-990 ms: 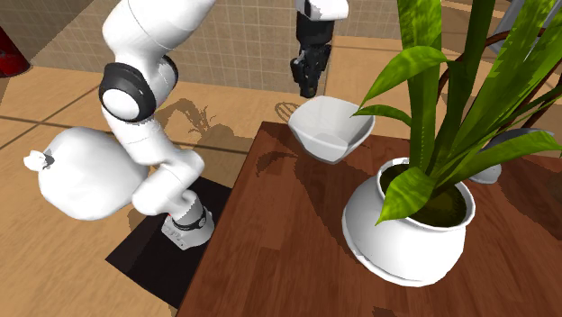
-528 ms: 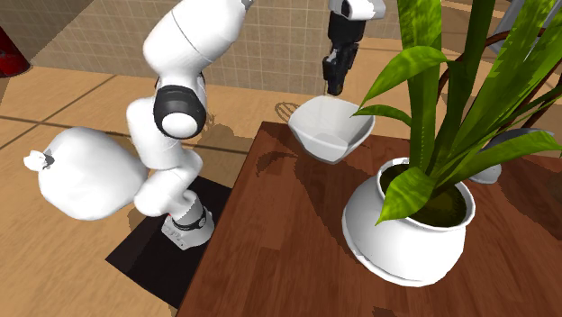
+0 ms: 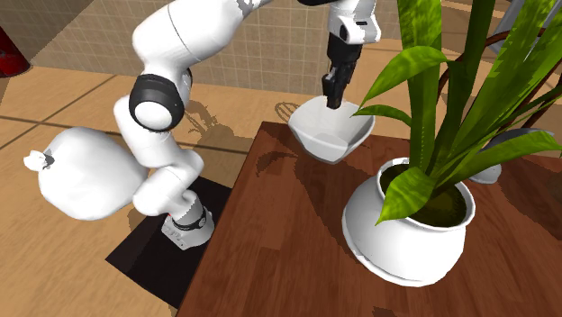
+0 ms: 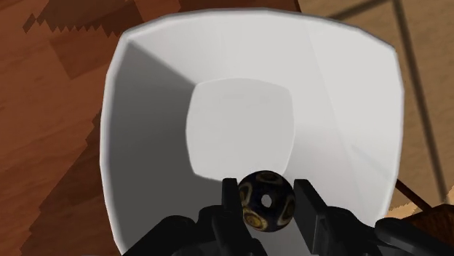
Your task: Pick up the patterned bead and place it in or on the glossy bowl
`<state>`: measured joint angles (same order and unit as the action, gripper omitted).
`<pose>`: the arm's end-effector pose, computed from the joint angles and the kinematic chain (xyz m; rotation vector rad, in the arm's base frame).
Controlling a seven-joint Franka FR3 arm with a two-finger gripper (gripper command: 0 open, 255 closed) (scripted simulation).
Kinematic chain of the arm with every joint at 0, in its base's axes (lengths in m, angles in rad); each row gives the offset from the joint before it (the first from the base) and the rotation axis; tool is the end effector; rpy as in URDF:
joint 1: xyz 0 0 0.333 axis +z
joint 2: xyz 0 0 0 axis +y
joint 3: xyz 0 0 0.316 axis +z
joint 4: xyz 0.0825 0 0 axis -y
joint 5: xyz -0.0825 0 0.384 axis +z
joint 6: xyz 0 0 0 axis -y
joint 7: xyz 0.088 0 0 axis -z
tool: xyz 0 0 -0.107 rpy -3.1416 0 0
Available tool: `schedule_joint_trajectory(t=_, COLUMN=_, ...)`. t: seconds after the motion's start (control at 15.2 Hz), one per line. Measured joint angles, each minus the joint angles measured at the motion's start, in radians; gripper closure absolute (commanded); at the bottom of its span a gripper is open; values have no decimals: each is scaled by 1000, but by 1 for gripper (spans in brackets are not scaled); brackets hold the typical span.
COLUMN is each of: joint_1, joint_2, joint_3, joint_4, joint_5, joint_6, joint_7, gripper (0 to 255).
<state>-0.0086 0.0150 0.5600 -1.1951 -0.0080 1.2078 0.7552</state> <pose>0.4318 0.2604 0.7544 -3.1245 0.3241 0.0005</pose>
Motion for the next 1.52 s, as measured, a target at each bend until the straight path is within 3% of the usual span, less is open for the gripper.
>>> schedule_joint_trajectory(t=0.33, joint_1=-20, joint_2=-77, joint_3=-22, joint_4=-162, joint_5=42, joint_6=96, joint_7=-30, gripper=255)
schedule_joint_trajectory(t=0.73, joint_1=-21, joint_2=-86, joint_3=-23, joint_4=-187, joint_5=47, joint_6=114, joint_7=-32, gripper=255)
schedule_joint_trajectory(t=0.79, joint_1=-21, joint_2=-86, joint_3=-23, joint_4=-187, joint_5=47, joint_6=114, joint_7=-32, gripper=0)
schedule_joint_trajectory(t=1.19, joint_1=-21, joint_2=-86, joint_3=-23, joint_4=-188, joint_5=46, joint_6=114, joint_7=-32, gripper=0)
schedule_joint_trajectory(t=1.52, joint_1=11, joint_2=32, joint_3=12, joint_4=69, joint_5=-19, joint_6=-41, joint_7=15, gripper=0)
